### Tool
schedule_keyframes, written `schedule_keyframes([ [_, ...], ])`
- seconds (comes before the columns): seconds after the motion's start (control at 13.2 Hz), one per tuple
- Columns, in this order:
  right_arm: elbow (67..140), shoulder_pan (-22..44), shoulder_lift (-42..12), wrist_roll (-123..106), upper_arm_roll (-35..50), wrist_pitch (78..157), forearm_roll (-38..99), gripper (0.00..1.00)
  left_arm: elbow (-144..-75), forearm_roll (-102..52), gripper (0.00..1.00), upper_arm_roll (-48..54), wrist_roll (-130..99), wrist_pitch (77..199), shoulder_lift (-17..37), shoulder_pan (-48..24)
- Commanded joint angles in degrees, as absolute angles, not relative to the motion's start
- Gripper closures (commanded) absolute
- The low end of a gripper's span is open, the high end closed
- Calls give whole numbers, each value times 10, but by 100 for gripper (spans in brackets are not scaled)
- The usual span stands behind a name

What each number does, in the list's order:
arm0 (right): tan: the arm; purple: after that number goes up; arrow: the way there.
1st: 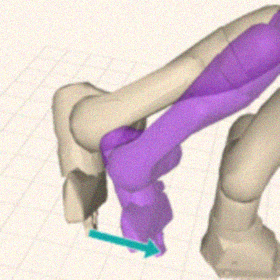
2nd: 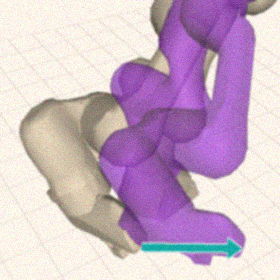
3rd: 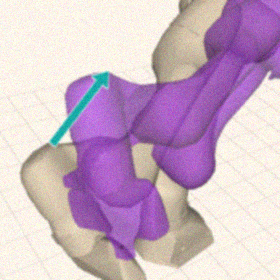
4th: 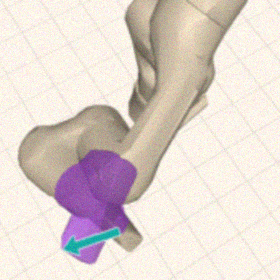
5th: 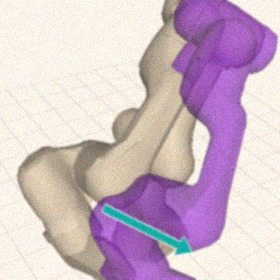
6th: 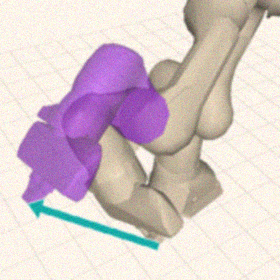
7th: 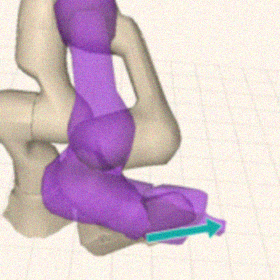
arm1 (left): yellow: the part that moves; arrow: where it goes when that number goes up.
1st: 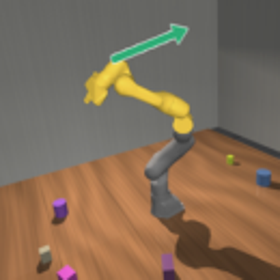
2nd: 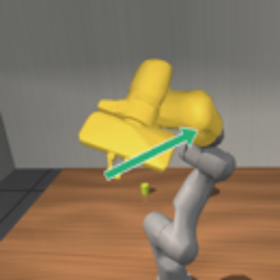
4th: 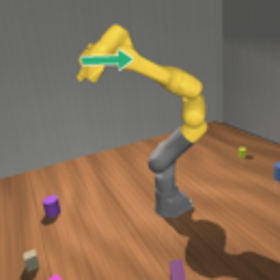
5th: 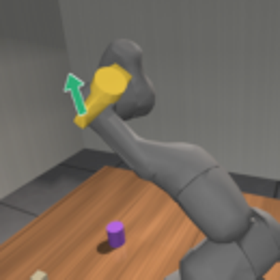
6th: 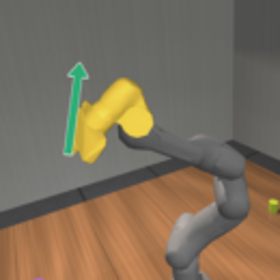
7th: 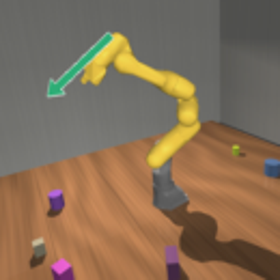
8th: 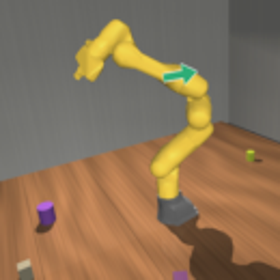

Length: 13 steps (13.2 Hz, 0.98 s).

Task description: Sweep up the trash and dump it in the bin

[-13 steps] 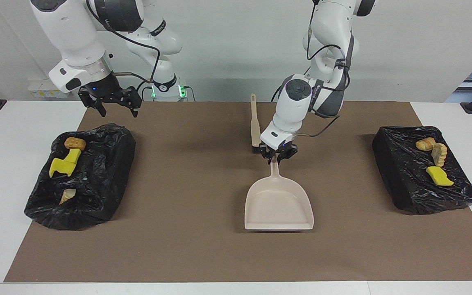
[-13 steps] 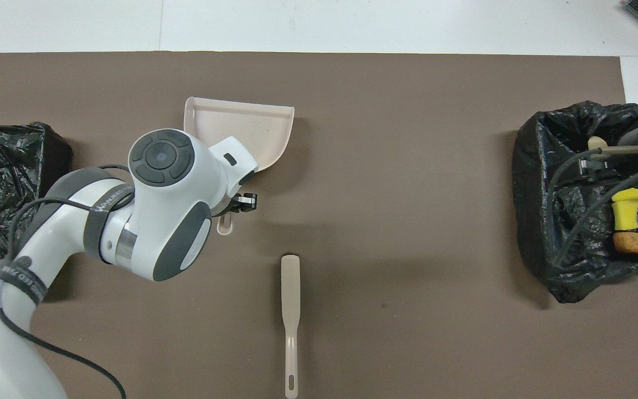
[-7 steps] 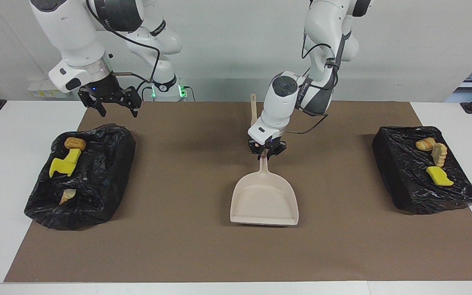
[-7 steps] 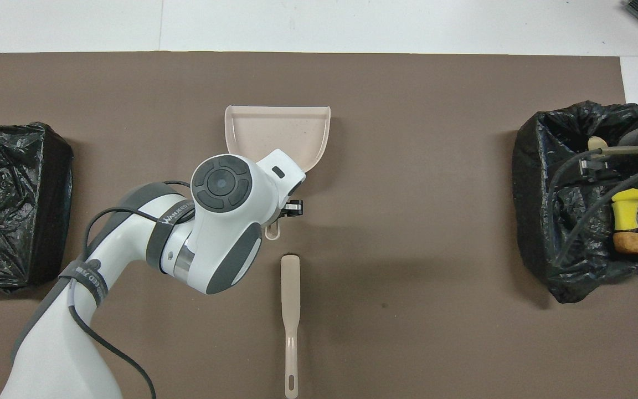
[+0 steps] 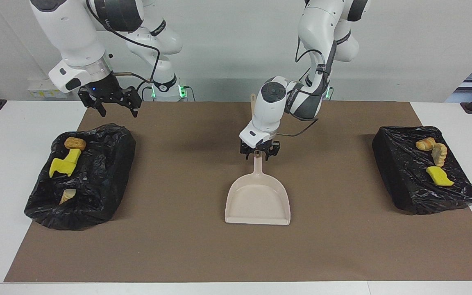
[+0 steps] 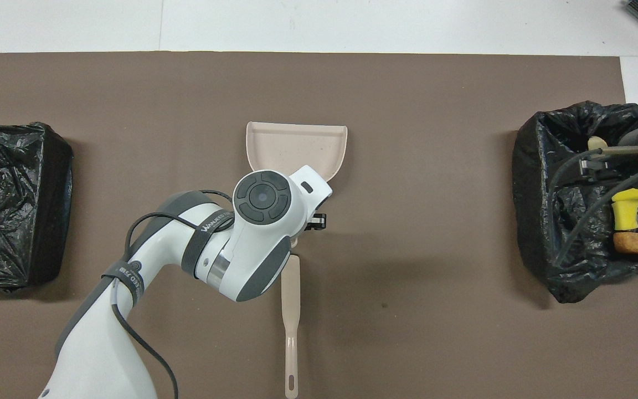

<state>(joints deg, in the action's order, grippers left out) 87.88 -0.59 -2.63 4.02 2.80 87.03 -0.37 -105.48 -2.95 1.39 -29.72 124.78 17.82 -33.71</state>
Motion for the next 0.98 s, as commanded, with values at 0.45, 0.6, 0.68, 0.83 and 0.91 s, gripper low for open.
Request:
schedule_keyframes([
  [0.45, 895, -8, -13, 34, 26, 875, -2, 0, -1062, -1, 0, 11, -84, 1081, 35, -209],
  [0.6, 895, -8, -13, 34, 26, 875, -2, 0, -1060, -1, 0, 11, 2, 1042, -8, -161],
  [0.68, 895, -8, -13, 33, 26, 875, -3, 0, -1056, -1, 0, 10, 33, 1028, -24, -143],
  [0.83, 895, -8, -13, 33, 26, 875, -3, 0, -1042, 24, 0, 10, 61, 1004, -48, -110],
  [0.91, 895, -8, -13, 33, 26, 875, -3, 0, -1026, 44, 0, 10, 66, 983, -53, -101],
])
